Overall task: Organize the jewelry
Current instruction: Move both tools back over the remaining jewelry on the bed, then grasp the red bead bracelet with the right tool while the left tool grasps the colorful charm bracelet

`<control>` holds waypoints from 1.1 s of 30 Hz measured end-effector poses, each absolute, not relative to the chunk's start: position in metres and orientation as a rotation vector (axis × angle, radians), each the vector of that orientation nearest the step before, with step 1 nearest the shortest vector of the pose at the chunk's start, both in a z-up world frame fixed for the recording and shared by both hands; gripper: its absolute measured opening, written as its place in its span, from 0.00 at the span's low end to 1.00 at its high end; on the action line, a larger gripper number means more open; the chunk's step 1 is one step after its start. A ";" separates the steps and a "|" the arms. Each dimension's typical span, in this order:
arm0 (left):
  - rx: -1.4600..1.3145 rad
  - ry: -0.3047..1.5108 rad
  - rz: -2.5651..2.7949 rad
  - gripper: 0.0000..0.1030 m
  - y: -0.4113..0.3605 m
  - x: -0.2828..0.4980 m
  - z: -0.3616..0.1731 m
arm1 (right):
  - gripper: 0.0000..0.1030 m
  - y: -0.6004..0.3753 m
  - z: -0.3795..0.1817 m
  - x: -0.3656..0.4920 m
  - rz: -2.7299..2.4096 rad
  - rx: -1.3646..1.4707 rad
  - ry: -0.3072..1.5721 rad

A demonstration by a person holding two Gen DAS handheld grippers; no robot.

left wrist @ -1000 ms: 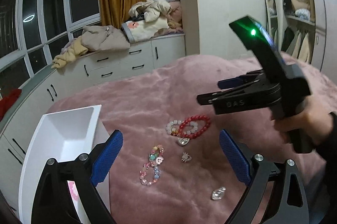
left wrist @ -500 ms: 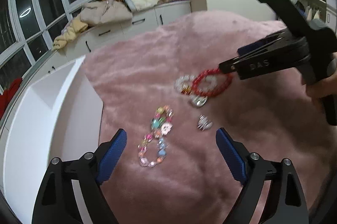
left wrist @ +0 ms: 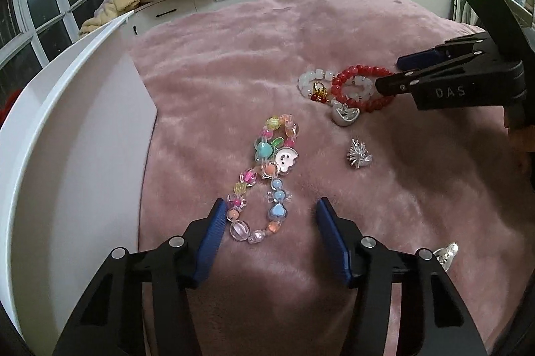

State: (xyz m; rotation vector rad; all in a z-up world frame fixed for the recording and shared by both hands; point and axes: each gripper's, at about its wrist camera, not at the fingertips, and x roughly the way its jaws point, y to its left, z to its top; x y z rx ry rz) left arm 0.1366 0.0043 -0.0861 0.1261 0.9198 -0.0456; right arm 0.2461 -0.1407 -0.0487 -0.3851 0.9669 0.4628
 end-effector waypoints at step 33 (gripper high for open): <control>0.008 0.855 -0.122 0.24 0.014 0.109 -0.070 | 0.32 -0.160 -0.012 0.232 0.609 -0.159 0.953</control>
